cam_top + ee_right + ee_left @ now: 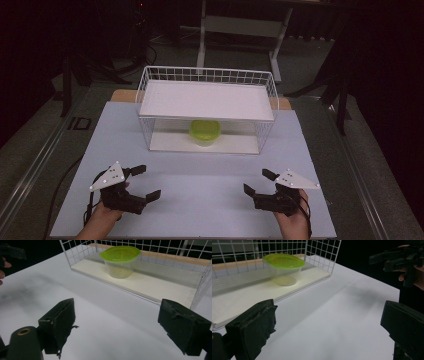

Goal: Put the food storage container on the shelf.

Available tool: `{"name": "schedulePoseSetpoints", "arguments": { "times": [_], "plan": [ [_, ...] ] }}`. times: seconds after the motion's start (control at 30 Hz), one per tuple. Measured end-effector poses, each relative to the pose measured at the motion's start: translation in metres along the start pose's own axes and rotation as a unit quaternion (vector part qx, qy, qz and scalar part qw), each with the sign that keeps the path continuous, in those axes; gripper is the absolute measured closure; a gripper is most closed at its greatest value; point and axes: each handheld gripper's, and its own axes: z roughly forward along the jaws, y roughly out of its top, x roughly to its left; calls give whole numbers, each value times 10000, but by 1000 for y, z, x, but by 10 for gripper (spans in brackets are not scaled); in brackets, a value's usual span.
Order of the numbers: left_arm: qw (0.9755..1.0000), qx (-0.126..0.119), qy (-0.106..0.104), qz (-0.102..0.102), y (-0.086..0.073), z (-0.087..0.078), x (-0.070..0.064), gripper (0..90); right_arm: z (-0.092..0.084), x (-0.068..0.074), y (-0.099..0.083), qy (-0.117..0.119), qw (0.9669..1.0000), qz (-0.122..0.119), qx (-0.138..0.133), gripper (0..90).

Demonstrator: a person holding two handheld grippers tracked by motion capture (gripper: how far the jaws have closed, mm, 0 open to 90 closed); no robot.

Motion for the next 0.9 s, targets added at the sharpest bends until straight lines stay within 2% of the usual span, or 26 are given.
{"name": "schedulePoseSetpoints", "arguments": {
  "times": [0.23, 0.4, 0.73, 0.9],
  "plan": [
    [10000, 41, -36, 68, -4, -4, -3, 8, -8, -1, -7, 169, 9998, -60, 38, 143],
    [9999, 25, -80, 87, -6, -2, -4, 7, -5, -3, -12, 222, 9997, -109, 85, 143],
    [9997, 124, -98, 197, -11, 4, -6, 8, 4, -9, -22, 204, 9992, -207, 287, 143],
    [9996, 36, -32, 275, -14, 4, -5, 8, 8, -15, -28, 147, 9990, -183, 382, 143]
  ]
}}
